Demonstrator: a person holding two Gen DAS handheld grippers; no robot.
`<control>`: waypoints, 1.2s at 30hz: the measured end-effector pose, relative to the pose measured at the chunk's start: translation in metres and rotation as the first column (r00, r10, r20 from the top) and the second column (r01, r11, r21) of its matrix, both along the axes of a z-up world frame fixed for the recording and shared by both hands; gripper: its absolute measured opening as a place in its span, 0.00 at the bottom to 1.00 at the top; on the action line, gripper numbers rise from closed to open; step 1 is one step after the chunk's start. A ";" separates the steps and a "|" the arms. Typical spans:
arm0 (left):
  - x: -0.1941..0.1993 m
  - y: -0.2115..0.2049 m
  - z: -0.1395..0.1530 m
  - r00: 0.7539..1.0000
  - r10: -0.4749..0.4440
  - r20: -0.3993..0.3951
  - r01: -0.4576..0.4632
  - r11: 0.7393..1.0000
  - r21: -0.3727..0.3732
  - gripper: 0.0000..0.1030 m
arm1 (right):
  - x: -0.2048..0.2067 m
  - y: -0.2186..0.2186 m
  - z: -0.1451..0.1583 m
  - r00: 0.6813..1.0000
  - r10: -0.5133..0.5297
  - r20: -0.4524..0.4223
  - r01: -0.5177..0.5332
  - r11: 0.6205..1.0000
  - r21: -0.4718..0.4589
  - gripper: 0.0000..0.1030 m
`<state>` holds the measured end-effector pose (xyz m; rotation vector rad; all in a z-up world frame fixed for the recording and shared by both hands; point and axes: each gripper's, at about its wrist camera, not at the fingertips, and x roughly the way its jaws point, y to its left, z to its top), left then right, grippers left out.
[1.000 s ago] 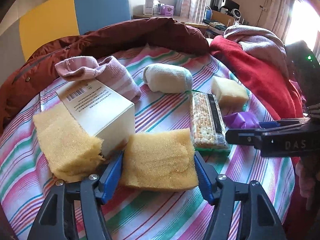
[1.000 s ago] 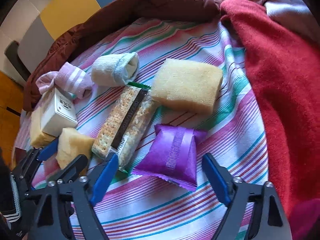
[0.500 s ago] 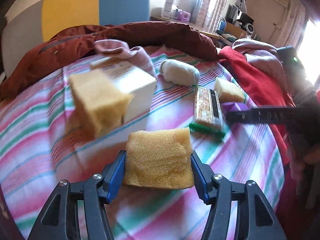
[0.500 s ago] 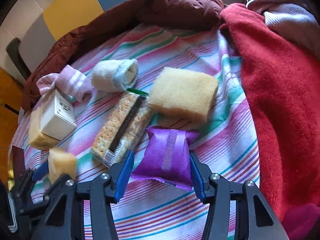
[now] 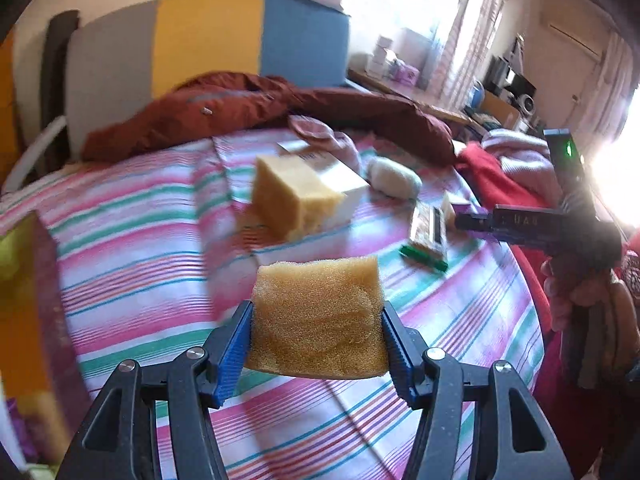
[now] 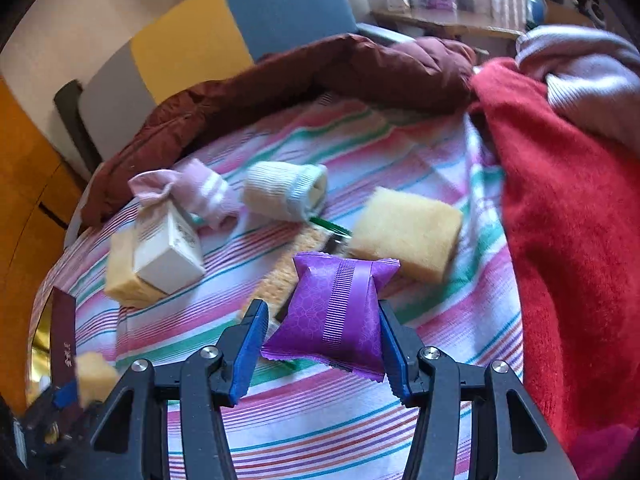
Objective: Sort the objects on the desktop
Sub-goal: 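Carry the tan sponge and purple soap over the gold tray and open both tools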
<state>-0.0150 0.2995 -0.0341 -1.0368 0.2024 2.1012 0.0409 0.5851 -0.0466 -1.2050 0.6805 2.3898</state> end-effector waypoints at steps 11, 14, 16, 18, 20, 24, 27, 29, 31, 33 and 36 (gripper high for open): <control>0.001 -0.081 0.037 0.976 0.198 -0.091 -0.197 0.980 0.019 0.60 | -0.006 -0.018 0.006 0.997 0.073 -0.027 -0.071 0.995 0.073 0.53; 0.000 -0.101 0.040 0.965 0.239 -0.107 -0.239 0.971 0.009 0.60 | -0.009 -0.024 0.008 0.995 0.091 -0.033 -0.088 0.992 0.092 0.53; -0.002 -0.114 0.041 0.958 0.265 -0.114 -0.265 0.964 0.008 0.60 | -0.009 -0.031 0.011 0.993 0.114 -0.040 -0.109 0.988 0.108 0.53; -0.003 -0.127 0.043 0.949 0.291 -0.125 -0.293 0.956 0.004 0.60 | -0.011 -0.038 0.012 0.991 0.133 -0.035 -0.128 0.985 0.112 0.53; -0.005 -0.139 0.044 0.940 0.316 -0.126 -0.318 0.948 0.009 0.60 | -0.012 -0.047 0.015 0.988 0.148 -0.038 -0.143 0.983 0.112 0.53; -0.007 -0.163 0.044 0.924 0.363 -0.121 -0.363 0.932 0.020 0.60 | -0.016 -0.077 0.026 0.979 0.196 -0.061 -0.189 0.976 0.106 0.53; -0.008 -0.179 0.042 0.913 0.392 -0.115 -0.391 0.920 0.026 0.60 | -0.024 -0.106 0.035 0.965 0.248 -0.082 -0.238 0.965 0.108 0.53; -0.010 -0.192 0.040 0.904 0.414 -0.105 -0.414 0.910 0.030 0.60 | -0.030 -0.128 0.041 0.952 0.287 -0.102 -0.277 0.955 0.101 0.53; -0.012 -0.207 0.038 0.893 0.441 -0.089 -0.439 0.898 0.041 0.60 | -0.038 -0.153 0.047 0.935 0.335 -0.119 -0.325 0.941 0.092 0.53; -0.013 -0.220 0.037 0.883 0.463 -0.079 -0.460 0.886 0.050 0.60 | -0.046 -0.185 0.053 0.908 0.394 -0.142 -0.385 0.919 0.083 0.53; -0.017 -0.245 0.038 0.861 0.503 -0.074 -0.500 0.864 0.064 0.60 | -0.060 -0.235 0.059 0.858 0.488 -0.160 -0.482 0.873 0.074 0.53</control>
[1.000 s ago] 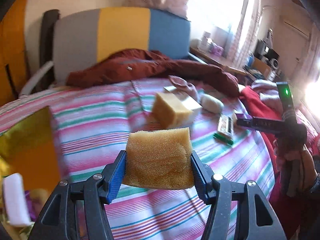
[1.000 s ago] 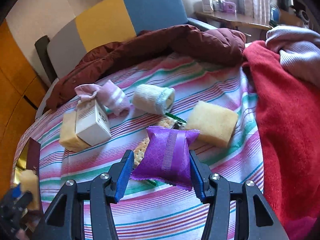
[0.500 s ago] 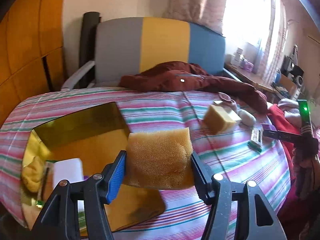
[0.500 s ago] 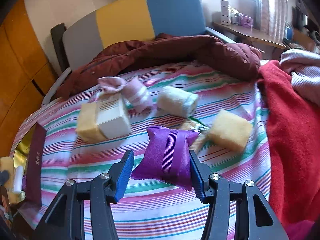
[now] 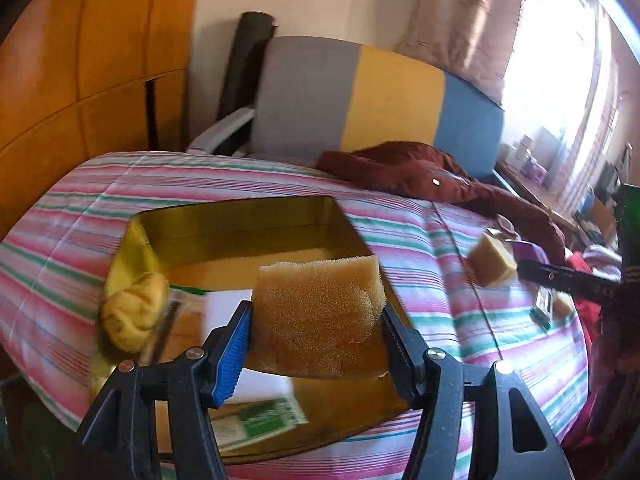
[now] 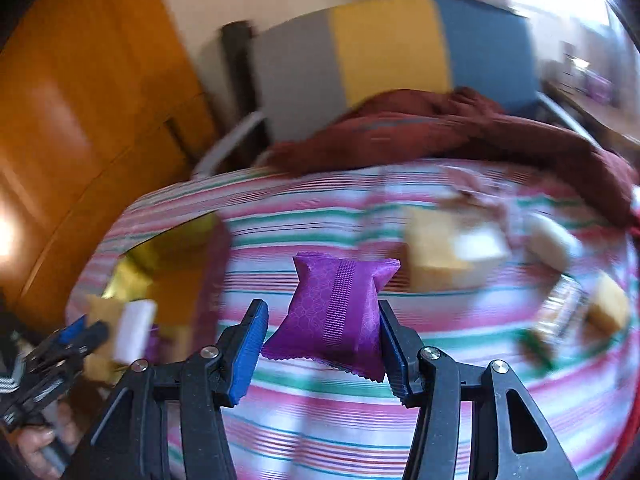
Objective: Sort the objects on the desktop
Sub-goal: 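Carry the tan sponge and purple soap over the gold tray and open both tools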
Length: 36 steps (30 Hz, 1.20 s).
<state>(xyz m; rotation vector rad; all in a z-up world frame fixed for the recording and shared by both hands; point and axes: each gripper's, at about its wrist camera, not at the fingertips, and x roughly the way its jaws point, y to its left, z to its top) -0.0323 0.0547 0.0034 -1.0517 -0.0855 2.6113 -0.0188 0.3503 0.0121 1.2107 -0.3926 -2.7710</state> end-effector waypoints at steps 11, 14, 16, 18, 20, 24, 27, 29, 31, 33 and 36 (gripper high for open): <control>-0.042 -0.083 -0.003 0.986 0.167 0.025 -0.168 0.986 0.013 0.60 | -0.041 -0.147 0.000 0.958 0.286 -0.004 -0.286 0.958 -0.031 0.53; -0.056 -0.097 -0.004 0.982 0.185 0.036 -0.186 0.983 0.003 0.60 | -0.050 -0.172 -0.004 0.949 0.316 0.011 -0.315 0.948 -0.041 0.53; -0.064 -0.103 -0.006 0.981 0.189 0.043 -0.189 0.982 0.002 0.60 | -0.057 -0.185 -0.008 0.944 0.330 0.023 -0.329 0.943 -0.047 0.53; -0.071 -0.107 -0.008 0.980 0.196 0.048 -0.196 0.981 -0.004 0.60 | -0.064 -0.195 -0.012 0.941 0.337 0.033 -0.335 0.941 -0.052 0.53; -0.083 -0.108 -0.011 0.980 0.191 0.058 -0.190 0.982 -0.021 0.60 | -0.071 -0.201 -0.013 0.937 0.346 0.039 -0.344 0.937 -0.052 0.53; -0.096 -0.109 -0.013 0.979 0.188 0.073 -0.188 0.982 -0.014 0.61 | -0.085 -0.217 -0.017 0.932 0.359 0.052 -0.358 0.933 -0.034 0.53; -0.108 -0.110 -0.018 0.978 0.193 0.084 -0.192 0.981 -0.014 0.62 | -0.093 -0.226 -0.020 0.930 0.363 0.058 -0.362 0.932 -0.026 0.53; -0.115 -0.112 -0.021 0.976 0.193 0.098 -0.192 0.981 -0.015 0.63 | -0.100 -0.231 -0.021 0.929 0.366 0.063 -0.365 0.931 -0.026 0.53; -0.120 -0.113 -0.023 0.974 0.201 0.101 -0.199 0.980 -0.022 0.65 | -0.104 -0.234 -0.022 0.929 0.365 0.066 -0.364 0.931 -0.021 0.53; -0.123 -0.114 -0.025 0.975 0.199 0.100 -0.198 0.980 -0.021 0.65 | -0.109 -0.237 -0.025 0.929 0.362 0.073 -0.362 0.932 -0.022 0.53; -0.126 -0.117 -0.028 0.972 0.204 0.113 -0.203 0.979 -0.022 0.66 | -0.114 -0.242 -0.027 0.929 0.360 0.081 -0.360 0.933 -0.016 0.53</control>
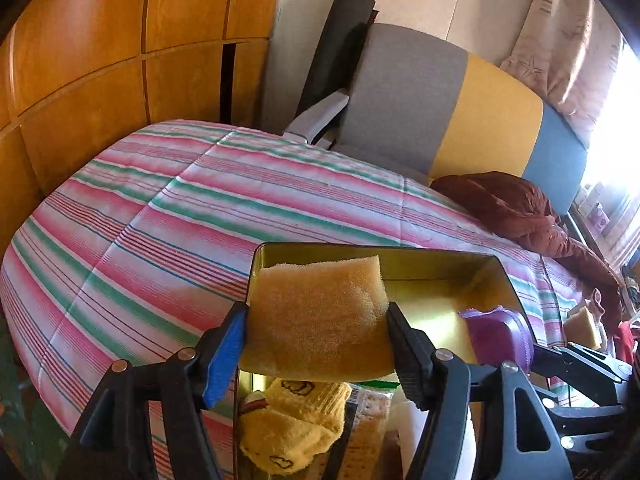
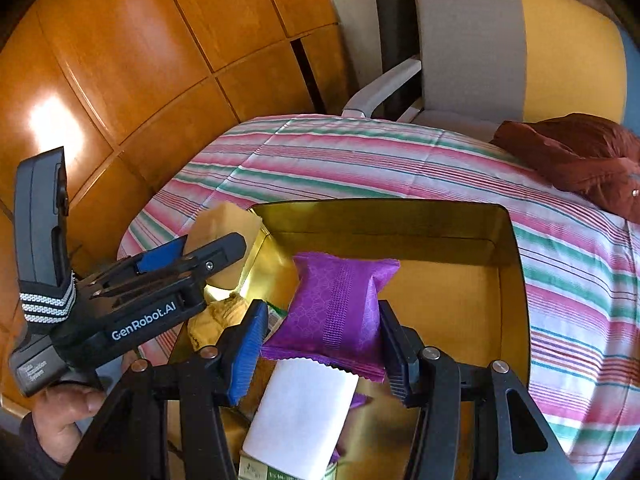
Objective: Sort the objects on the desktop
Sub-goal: 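Carry the tan sponge and purple soap over the gold tray and open both tools, then move both open tools back over the objects on the table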
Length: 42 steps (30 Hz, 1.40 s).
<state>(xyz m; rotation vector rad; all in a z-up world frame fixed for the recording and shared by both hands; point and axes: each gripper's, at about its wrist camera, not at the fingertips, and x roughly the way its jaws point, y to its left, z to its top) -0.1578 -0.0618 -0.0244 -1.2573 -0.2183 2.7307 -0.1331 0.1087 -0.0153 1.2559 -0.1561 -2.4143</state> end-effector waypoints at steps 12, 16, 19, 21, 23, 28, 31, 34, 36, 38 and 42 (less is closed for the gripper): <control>0.005 -0.006 -0.010 0.999 0.023 0.032 -0.024 0.999 0.033 0.78 | -0.005 -0.011 -0.011 1.000 -0.004 0.030 0.004 1.000 0.016 0.54; 0.012 -0.007 -0.007 0.999 0.039 0.019 -0.040 0.999 0.033 0.78 | -0.004 -0.011 -0.011 0.999 -0.011 0.034 0.011 1.000 0.012 0.56; 0.020 -0.007 -0.004 0.999 0.047 0.006 -0.048 0.999 0.014 0.77 | -0.003 -0.012 -0.009 1.000 -0.004 0.029 0.004 1.000 0.014 0.56; 0.024 -0.009 -0.002 0.998 0.063 -0.001 -0.063 0.998 0.007 0.77 | -0.003 -0.014 -0.008 1.000 0.001 0.030 -0.001 1.000 0.007 0.56; 0.030 -0.014 0.000 0.997 0.082 -0.009 -0.082 0.997 0.015 0.77 | -0.001 -0.015 -0.007 1.000 0.011 0.026 -0.011 1.000 0.001 0.57; 0.048 -0.022 0.010 0.992 0.115 -0.044 -0.114 0.993 0.014 0.77 | 0.003 -0.016 -0.003 1.000 0.025 0.018 -0.024 0.999 -0.028 0.67; 0.057 -0.025 0.013 0.990 0.127 -0.056 -0.127 0.992 0.006 0.77 | 0.009 -0.017 0.000 0.999 0.035 0.010 -0.035 0.999 -0.041 0.84; 0.066 -0.026 0.015 0.988 0.138 -0.066 -0.137 0.990 0.017 0.77 | 0.017 -0.017 0.001 0.999 0.033 -0.001 -0.033 0.998 -0.044 1.00; 0.072 -0.027 0.016 0.987 0.144 -0.071 -0.143 0.989 0.021 0.77 | 0.020 -0.016 0.002 1.000 0.025 -0.010 -0.026 0.999 -0.037 1.00; 0.078 -0.027 0.016 0.986 0.147 -0.074 -0.146 0.989 0.027 0.77 | 0.024 -0.014 0.004 1.000 0.006 -0.019 -0.006 1.000 -0.019 1.00; 0.089 -0.024 0.020 0.984 0.159 -0.078 -0.158 0.987 0.015 0.78 | 0.032 -0.009 0.006 0.998 -0.040 -0.050 0.041 0.999 0.026 1.00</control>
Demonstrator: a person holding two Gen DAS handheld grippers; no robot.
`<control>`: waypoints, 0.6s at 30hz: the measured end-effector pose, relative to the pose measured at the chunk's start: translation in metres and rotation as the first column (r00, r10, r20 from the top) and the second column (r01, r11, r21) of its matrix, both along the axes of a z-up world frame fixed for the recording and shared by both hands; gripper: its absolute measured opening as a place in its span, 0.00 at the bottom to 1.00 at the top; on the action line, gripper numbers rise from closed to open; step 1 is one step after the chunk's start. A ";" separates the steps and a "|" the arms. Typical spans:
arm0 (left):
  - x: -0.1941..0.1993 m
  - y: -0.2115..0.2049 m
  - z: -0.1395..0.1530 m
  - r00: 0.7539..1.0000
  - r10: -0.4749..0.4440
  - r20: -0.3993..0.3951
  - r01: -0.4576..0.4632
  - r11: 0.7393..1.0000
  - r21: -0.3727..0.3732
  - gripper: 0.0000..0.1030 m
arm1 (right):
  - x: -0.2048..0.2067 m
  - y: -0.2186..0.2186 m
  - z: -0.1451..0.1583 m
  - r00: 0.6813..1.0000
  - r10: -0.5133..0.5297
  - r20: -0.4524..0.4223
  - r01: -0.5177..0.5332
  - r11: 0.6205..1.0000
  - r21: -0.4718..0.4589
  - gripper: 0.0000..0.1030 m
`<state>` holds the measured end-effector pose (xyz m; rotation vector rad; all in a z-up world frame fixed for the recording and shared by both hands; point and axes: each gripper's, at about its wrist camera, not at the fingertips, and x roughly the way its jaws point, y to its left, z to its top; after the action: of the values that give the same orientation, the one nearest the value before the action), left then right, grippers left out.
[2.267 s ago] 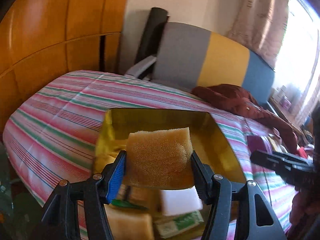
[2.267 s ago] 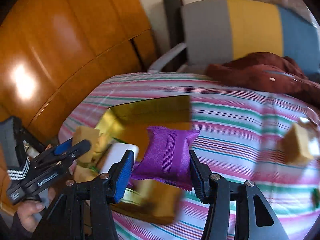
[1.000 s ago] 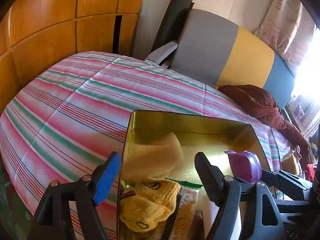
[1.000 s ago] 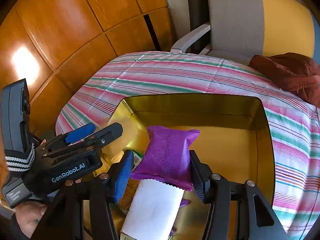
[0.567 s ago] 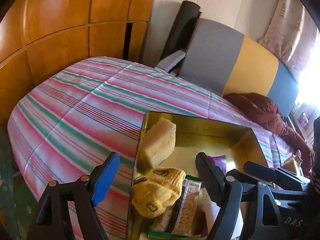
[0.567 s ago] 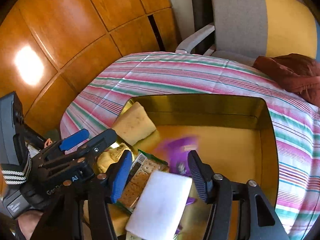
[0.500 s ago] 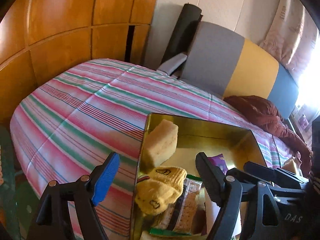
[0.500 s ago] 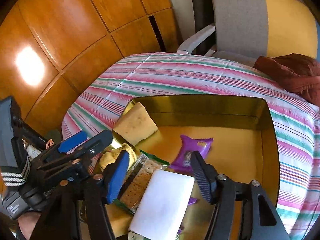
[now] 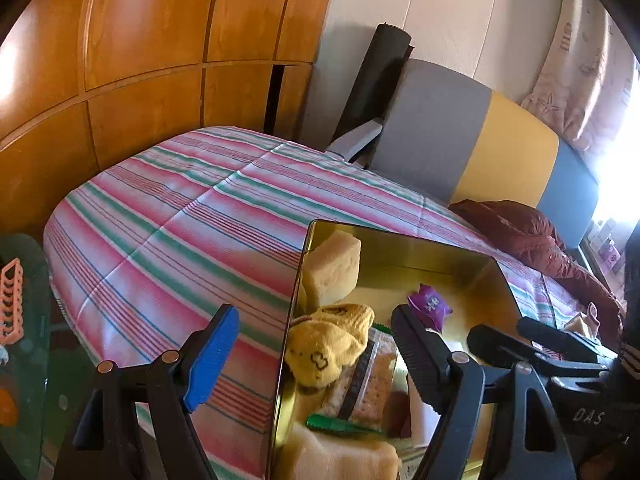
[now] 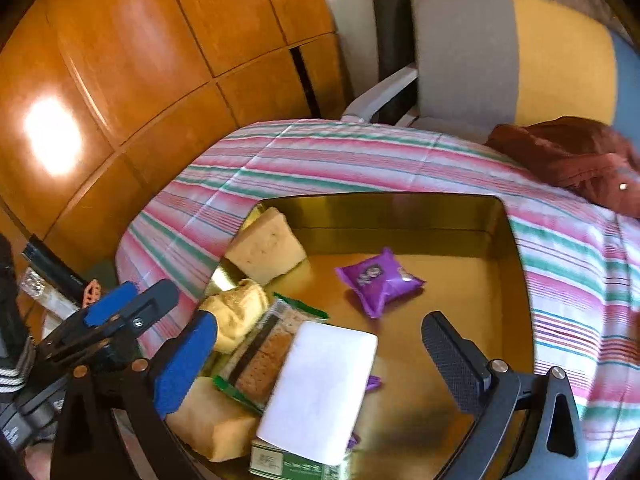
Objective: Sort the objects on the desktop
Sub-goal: 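Move both open tools back over the objects on the table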
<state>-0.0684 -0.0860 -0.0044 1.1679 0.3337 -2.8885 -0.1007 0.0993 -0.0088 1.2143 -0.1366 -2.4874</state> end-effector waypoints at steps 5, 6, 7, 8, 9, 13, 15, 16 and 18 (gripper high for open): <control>0.012 0.011 0.005 1.000 -0.006 -0.007 0.005 0.998 -0.060 0.78 | 0.012 0.011 0.004 0.998 -0.057 -0.038 0.058 0.997 0.043 1.00; 0.014 0.013 0.006 1.000 -0.012 -0.007 0.011 0.998 -0.066 0.78 | 0.015 0.015 0.004 0.996 -0.074 -0.040 0.076 0.996 0.045 1.00; 0.017 0.017 0.006 1.000 -0.020 -0.009 0.019 0.998 -0.067 0.78 | 0.016 0.018 0.004 0.996 -0.084 -0.041 0.086 0.995 0.047 1.00; 0.019 0.020 0.006 0.999 -0.031 -0.010 0.030 0.997 -0.066 0.78 | 0.019 0.020 0.004 0.994 -0.099 -0.044 0.101 0.994 0.052 1.00; 0.022 0.023 0.006 0.999 -0.039 -0.010 0.038 0.997 -0.067 0.78 | 0.023 0.025 0.004 0.992 -0.113 -0.051 0.116 0.991 0.059 1.00; 0.028 0.037 0.006 0.998 -0.069 -0.006 0.068 0.994 -0.081 0.78 | 0.034 0.036 0.006 0.987 -0.148 -0.068 0.153 0.985 0.075 1.00; 0.030 0.043 0.005 0.997 -0.079 -0.001 0.079 0.993 -0.088 0.78 | 0.039 0.041 0.007 0.984 -0.161 -0.081 0.168 0.982 0.086 1.00; 0.032 0.045 0.005 0.996 -0.084 -0.001 0.084 0.992 -0.090 0.78 | 0.041 0.042 0.007 0.982 -0.166 -0.085 0.174 0.981 0.092 1.00; 0.034 0.050 0.006 0.995 -0.095 0.000 0.095 0.991 -0.093 0.78 | 0.047 0.047 0.007 0.980 -0.174 -0.096 0.184 0.978 0.101 1.00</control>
<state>-0.0340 -0.0363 0.0011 1.1938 0.1450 -2.9514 -0.0539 0.1464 -0.0014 1.1815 -0.0914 -2.7315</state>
